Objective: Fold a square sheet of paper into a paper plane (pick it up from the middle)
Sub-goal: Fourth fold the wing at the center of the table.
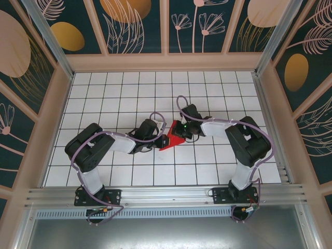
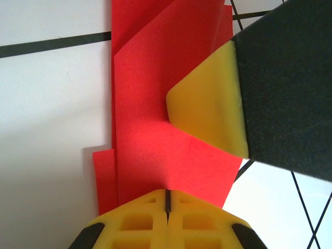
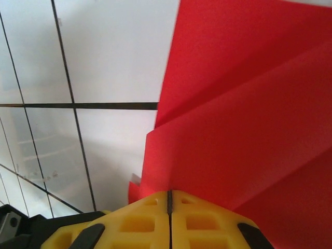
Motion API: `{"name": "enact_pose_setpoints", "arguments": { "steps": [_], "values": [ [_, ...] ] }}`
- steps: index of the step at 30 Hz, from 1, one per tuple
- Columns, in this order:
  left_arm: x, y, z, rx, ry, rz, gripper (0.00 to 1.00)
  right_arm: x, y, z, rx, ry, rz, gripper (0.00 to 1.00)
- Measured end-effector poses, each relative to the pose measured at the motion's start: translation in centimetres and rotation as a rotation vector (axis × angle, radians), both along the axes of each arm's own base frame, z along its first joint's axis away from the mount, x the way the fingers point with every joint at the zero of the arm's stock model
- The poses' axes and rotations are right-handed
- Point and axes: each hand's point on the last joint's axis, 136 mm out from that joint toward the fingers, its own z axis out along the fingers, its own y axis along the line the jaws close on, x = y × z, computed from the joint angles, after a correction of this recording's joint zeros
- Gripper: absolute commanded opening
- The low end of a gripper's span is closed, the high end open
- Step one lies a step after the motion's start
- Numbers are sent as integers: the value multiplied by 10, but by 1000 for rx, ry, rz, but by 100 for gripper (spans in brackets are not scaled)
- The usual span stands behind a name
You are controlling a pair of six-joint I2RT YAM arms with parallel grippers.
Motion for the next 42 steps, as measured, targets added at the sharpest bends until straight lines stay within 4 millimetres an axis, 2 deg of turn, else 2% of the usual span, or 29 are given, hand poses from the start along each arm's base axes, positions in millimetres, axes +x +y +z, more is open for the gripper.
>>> {"name": "enact_pose_setpoints", "arguments": {
  "steps": [18,23,30,36,42],
  "values": [
    [0,0,0,-4,-1,-2,0,15,-17,1,11,-68,58,7],
    [-1,0,0,-3,-1,-2,0,6,-8,1,43,-62,98,7],
    [-1,0,0,-3,-1,-2,0,-20,11,-6,52,-48,161,6],
    [-1,0,0,-4,-2,-2,0,-19,10,-9,59,-47,146,5],
    [-1,1,-1,-3,-1,-2,0,-6,-5,-11,71,-35,100,5]
  ]
}}
